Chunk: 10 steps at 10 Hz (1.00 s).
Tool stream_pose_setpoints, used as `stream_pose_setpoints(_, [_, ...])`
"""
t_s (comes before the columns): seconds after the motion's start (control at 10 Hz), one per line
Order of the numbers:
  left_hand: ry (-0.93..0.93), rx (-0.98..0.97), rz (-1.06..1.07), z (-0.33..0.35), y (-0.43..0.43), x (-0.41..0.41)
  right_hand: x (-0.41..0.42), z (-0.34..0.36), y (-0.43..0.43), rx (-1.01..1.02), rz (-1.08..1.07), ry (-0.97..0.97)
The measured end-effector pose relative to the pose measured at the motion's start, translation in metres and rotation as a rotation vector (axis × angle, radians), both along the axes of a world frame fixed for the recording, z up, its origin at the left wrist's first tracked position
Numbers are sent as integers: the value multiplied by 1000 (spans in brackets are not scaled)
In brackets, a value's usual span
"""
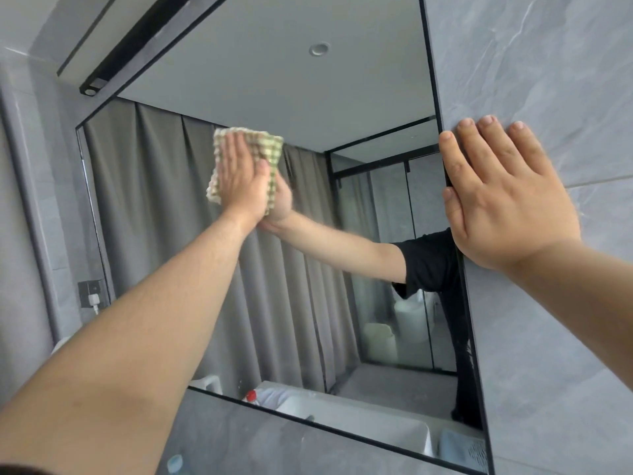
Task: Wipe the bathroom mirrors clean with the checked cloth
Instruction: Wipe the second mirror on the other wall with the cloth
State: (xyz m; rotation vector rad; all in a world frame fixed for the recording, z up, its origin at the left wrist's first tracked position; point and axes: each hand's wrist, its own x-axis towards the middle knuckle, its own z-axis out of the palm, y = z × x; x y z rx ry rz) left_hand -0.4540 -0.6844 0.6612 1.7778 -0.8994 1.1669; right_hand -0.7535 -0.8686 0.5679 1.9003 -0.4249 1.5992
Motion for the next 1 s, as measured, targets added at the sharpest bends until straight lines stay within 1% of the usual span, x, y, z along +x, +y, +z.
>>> stream_pose_setpoints(0.1, [155,-82,-11,-10,13,21,0,0,0,-6,0,-1])
stream_pose_setpoints(0.2, [153,-91,-12,-36,13,22,1,0,0,-5,-4,3])
stream_pose_setpoints(0.3, [107,-35,0,-78,10,11,0,1,1,1,-5,19])
stream_pose_setpoints(0.4, [-41,76,-6,-145,4,-2,-1,0,1,6,-1,17])
stream_pose_setpoints(0.5, [-176,217,-33,-227,-1,-21,-1,1,0,4,1,14])
stream_pose_setpoints(0.6, [-363,374,-43,-303,-1,-34,0,0,0,-1,6,9])
stream_pose_setpoints(0.7, [-534,490,-33,-347,-1,-36,-1,1,1,0,11,12])
stream_pose_setpoints(0.8, [-626,520,-40,-342,3,-29,-1,1,1,5,4,15])
stream_pose_setpoints(0.9, [-773,612,-40,-294,6,-19,-1,0,0,5,-1,20])
stream_pose_setpoints(1.0, [-752,624,-10,-214,0,-20,0,0,0,2,-2,17])
